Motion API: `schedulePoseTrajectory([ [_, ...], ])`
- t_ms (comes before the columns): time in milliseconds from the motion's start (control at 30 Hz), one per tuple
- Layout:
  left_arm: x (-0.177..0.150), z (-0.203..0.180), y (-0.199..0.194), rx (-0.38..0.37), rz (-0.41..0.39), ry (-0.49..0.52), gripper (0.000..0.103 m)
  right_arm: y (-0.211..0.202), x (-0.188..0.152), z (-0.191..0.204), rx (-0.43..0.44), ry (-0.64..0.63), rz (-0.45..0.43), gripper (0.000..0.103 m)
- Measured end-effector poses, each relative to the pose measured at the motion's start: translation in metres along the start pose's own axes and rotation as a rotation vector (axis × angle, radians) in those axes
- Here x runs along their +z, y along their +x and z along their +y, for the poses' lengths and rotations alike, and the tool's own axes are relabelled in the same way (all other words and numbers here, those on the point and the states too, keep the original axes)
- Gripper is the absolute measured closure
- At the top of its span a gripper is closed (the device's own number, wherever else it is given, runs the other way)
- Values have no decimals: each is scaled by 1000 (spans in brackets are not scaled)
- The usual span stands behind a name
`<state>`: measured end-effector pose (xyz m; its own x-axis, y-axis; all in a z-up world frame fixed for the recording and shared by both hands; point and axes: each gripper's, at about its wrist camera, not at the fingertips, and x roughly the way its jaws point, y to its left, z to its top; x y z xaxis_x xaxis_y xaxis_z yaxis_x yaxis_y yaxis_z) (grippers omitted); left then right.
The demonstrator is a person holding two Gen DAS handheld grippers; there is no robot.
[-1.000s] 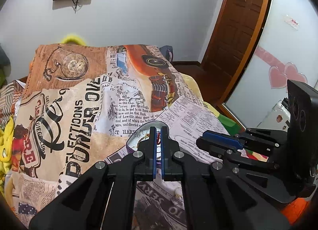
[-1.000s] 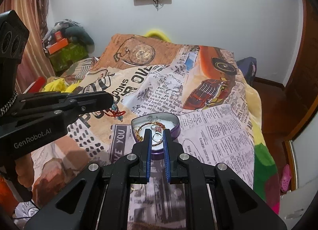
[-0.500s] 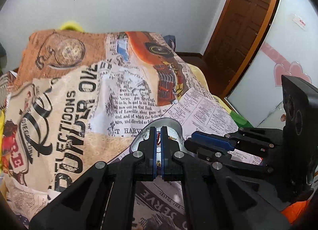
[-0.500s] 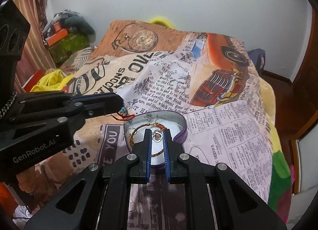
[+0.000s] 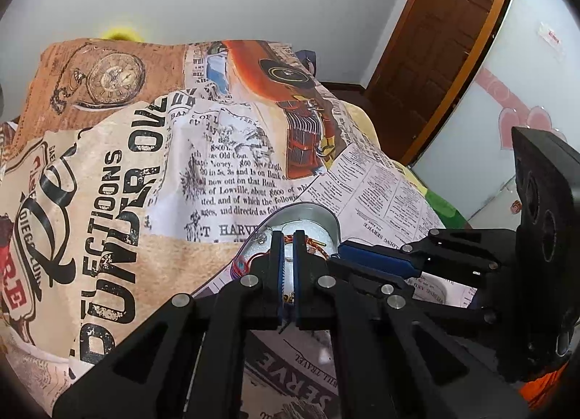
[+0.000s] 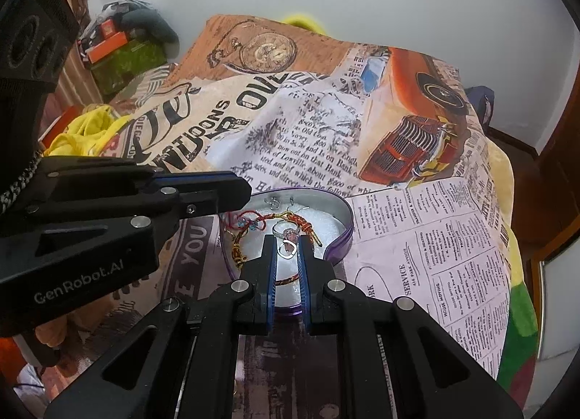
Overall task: Organize jewelry
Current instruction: 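Open both grippers and lift them away from the tin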
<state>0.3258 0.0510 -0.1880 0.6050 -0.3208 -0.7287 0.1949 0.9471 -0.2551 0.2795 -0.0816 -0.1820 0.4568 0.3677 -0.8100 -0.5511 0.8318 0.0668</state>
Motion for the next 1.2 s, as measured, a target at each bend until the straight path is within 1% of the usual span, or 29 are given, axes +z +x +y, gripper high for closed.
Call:
schedulePoseTrajectory([
  [100,0,0,-2,6,-2,3,100,0,0,-1,1,3,6,93],
  [167,1,0,-6,12,-6,1,100,-2,0,-1,-1,3,6,91],
  [200,1,0,-8,15,-8,1,99,-3,0,-1,-2,3,6,86],
  [233,2,0,-10,20,-11,1,99,-4,0,-1,-4,3,3,79],
  [300,2,-1,-17,32,-21,5,96,-8,-1,-1,-14,3,-6,74],
  [467,2,-6,-36,51,-43,17,92,-21,-2,1,-33,2,-23,74],
  [633,0,-14,-57,71,-65,36,89,-39,-2,4,-45,4,-49,74],
  [800,-7,-22,-77,94,-84,53,80,-60,-5,6,-61,8,-75,74],
  [1067,-22,-30,-95,110,-68,57,74,-83,-21,8,-75,17,-84,74],
  [1200,-37,-34,-95,110,-32,59,73,-86,-32,9,-76,26,-67,74],
])
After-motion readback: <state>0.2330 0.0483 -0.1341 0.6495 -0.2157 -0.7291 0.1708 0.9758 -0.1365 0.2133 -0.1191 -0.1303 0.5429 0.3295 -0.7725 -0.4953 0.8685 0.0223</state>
